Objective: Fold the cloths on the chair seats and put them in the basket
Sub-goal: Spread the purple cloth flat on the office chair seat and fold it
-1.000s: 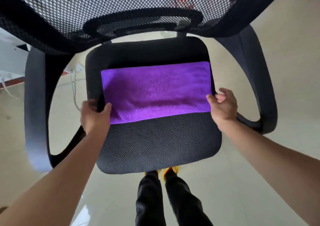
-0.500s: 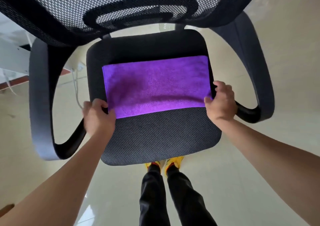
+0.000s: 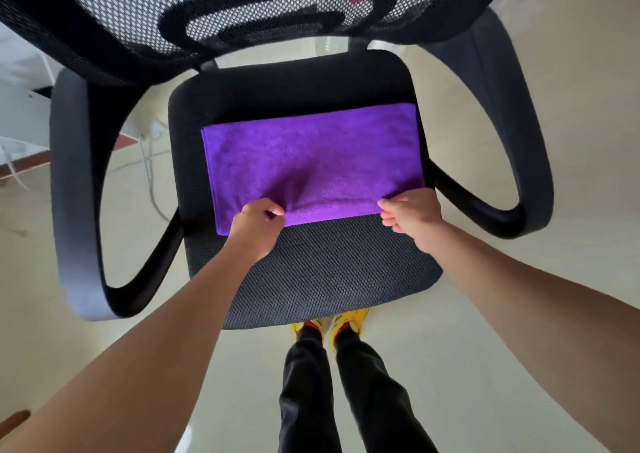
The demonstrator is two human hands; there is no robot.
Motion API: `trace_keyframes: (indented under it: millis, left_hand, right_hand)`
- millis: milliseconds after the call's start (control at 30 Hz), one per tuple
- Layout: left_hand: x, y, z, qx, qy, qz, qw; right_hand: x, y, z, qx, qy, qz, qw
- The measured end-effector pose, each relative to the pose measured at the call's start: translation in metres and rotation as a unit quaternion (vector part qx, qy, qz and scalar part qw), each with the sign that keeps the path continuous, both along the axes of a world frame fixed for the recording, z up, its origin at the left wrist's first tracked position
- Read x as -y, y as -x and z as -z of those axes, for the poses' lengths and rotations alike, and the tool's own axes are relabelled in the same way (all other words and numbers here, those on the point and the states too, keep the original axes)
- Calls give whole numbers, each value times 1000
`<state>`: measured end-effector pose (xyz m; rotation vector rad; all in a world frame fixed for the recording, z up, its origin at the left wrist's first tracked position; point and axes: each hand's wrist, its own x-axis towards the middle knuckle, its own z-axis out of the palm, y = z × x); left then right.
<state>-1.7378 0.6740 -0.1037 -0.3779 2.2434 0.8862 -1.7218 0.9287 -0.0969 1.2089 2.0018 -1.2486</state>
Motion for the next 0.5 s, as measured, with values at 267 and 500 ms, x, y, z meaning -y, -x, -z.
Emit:
trace_keyframes:
  millis: [267, 500]
  left_hand:
    - [12, 38, 0, -28, -64, -132, 989]
    - [21, 47, 1, 48, -139, -158, 976]
  right_hand:
    - [-32, 46, 14, -42, -210, -69, 974]
    - [-48, 67, 3, 27, -37, -29, 999]
